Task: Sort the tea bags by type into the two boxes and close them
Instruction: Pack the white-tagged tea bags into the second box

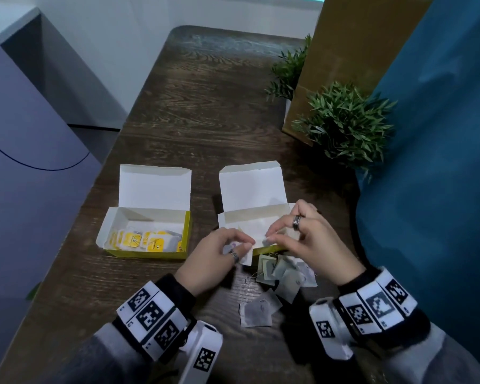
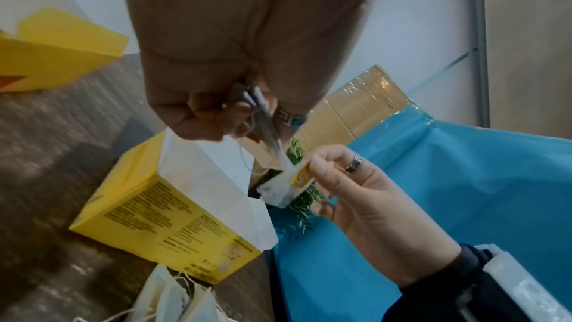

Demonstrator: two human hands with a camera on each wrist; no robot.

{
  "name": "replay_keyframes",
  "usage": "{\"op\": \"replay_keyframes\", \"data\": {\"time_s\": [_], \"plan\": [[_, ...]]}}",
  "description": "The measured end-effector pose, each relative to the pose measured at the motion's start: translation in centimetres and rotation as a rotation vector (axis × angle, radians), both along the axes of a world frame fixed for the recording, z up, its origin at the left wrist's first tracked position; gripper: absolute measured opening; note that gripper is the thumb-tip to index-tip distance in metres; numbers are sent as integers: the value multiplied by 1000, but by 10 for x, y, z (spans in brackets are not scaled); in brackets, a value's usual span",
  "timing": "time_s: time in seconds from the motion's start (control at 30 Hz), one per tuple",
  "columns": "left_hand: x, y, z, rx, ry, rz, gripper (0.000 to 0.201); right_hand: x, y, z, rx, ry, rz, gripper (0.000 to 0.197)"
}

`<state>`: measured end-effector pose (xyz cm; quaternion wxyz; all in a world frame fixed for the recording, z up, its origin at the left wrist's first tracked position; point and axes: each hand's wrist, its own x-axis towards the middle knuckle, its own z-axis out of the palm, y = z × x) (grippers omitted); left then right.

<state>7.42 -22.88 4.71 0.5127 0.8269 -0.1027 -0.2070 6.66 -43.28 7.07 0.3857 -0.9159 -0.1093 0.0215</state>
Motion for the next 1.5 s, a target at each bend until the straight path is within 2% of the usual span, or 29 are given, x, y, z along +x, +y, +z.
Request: {"op": "replay_keyframes", "data": {"time_s": [0.17,0.27,0.5,0.7,0.87,1.0,1.13,1.2,1.4,1.5], "plan": [[6,13,-4,37,-6,117,20,30,-12,-10,-79,143,7,7],[7,16,-6,67,12,153,20,46,-7,-20,-222,215,68,11],[10,18,-10,96,47,173,21,59,18,-26,-446,319,233,19],[12,18,-16,126,83,163,22,64,37,-29,-592,488,293,23],[13,17,-22,141,78,148,22,72,43,-29,-571,594,340,25],[13,17,-23,131,83,144,22,72,40,-31,-433,609,326,18],[13,19,-21,128,80,144,23,65,30,-38,-277,607,254,27],[12,21,-20,120,69,152,23,62,27,-41,-211,585,195,32],[11,23,-17,111,61,170,23,54,25,-48,-164,460,-2,27],[10,23,-16,107,51,176,23,54,30,-50,-178,433,-13,25]]}}
